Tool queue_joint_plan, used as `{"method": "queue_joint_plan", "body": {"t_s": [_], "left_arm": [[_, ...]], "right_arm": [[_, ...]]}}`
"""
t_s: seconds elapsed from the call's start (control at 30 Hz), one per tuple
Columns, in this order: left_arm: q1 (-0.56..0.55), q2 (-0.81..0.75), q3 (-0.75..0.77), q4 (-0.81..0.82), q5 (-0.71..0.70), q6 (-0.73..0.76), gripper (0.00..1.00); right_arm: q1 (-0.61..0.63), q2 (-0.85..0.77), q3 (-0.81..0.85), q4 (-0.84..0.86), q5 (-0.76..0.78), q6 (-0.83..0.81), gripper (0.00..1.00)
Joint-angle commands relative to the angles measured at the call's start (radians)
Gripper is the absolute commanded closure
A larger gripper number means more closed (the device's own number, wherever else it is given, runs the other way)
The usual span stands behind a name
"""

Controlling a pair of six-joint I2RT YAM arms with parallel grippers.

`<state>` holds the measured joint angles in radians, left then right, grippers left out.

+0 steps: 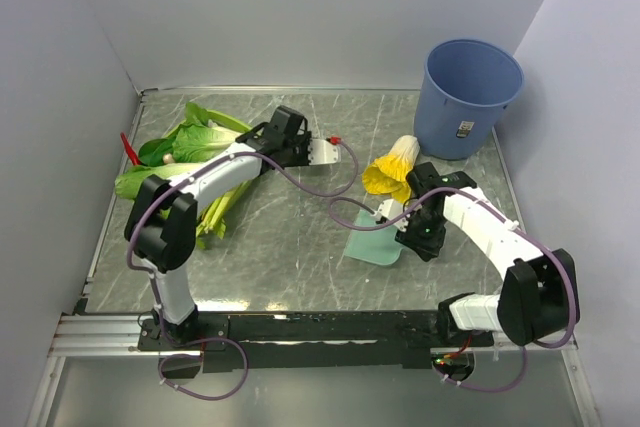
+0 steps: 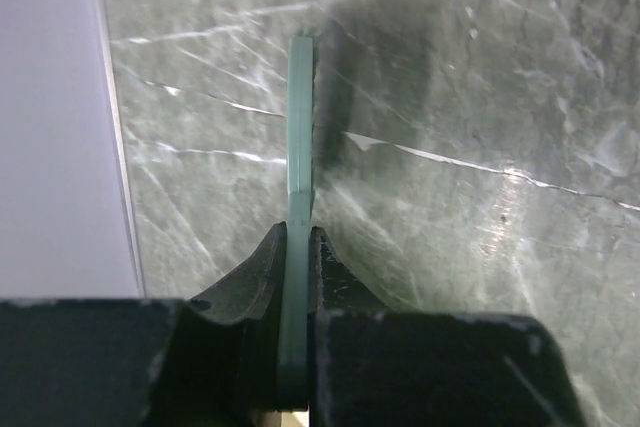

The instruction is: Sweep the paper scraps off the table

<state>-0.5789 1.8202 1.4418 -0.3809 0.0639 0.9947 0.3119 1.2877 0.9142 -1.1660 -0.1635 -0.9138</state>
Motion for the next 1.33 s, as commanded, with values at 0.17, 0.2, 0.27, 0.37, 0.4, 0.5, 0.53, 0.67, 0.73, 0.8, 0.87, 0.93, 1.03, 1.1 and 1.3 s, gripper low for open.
{"method": "queue_joint_plan", "body": {"t_s": [0.17, 0.2, 0.27, 0.37, 0.4, 0.5, 0.53, 0.67, 0.73, 0.8, 0.87, 0.93, 1.03, 1.1, 1.3], "left_arm": [[-0.016, 0.042, 0.065, -0.199, 0.010, -0.090, 0.67], [-0.016, 0.041, 0.049, -0.207, 0.014, -0.114, 0.65], [-0.016, 0.024, 0.020, -0.219, 0.023, -0.136, 0.54], [-0.016, -0.027, 0.005, -0.236, 0.092, -0.182, 0.33], [-0.016, -0.039, 0.005, -0.251, 0.114, -0.208, 0.29], [-0.016, -0.087, 0.029, -0.294, 0.178, -0.282, 0.06], [-0.015, -0.110, 0.040, -0.300, 0.195, -0.304, 0.03], [0.007, -0.182, 0.061, -0.306, 0.232, -0.396, 0.04], [0.027, -0.226, 0.063, -0.279, 0.249, -0.462, 0.04], [0.066, -0.255, 0.065, -0.251, 0.266, -0.543, 0.03], [0.112, -0.294, 0.068, -0.195, 0.269, -0.629, 0.04], [0.137, -0.332, 0.066, -0.130, 0.249, -0.677, 0.03], [0.174, -0.370, 0.066, -0.070, 0.165, -0.752, 0.03], [0.201, -0.381, 0.066, -0.030, 0.124, -0.797, 0.03], [0.281, -0.395, 0.057, -0.007, 0.056, -0.883, 0.04]], "right_arm": [[0.013, -0.005, -0.047, 0.031, -0.036, 0.010, 0.60], [0.012, -0.011, -0.052, 0.029, -0.037, 0.006, 0.54], [0.012, -0.033, -0.049, 0.025, -0.038, 0.003, 0.36], [0.012, -0.065, -0.019, 0.006, -0.050, 0.003, 0.01], [0.012, -0.076, -0.008, 0.003, -0.056, 0.007, 0.00], [0.013, -0.100, 0.060, -0.018, -0.074, 0.023, 0.00], [0.012, -0.105, 0.083, -0.020, -0.079, 0.044, 0.00], [0.010, -0.110, 0.220, -0.001, -0.090, 0.110, 0.00], [0.009, -0.097, 0.268, 0.038, -0.091, 0.176, 0.00], [0.007, -0.079, 0.342, 0.075, -0.099, 0.248, 0.00], [0.007, -0.070, 0.392, 0.141, -0.056, 0.324, 0.00], [0.007, -0.053, 0.429, 0.204, 0.002, 0.406, 0.00], [0.007, -0.018, 0.491, 0.299, 0.100, 0.515, 0.00], [0.007, 0.011, 0.551, 0.318, 0.157, 0.533, 0.00], [-0.005, 0.062, 0.672, 0.379, 0.159, 0.561, 0.00]]}}
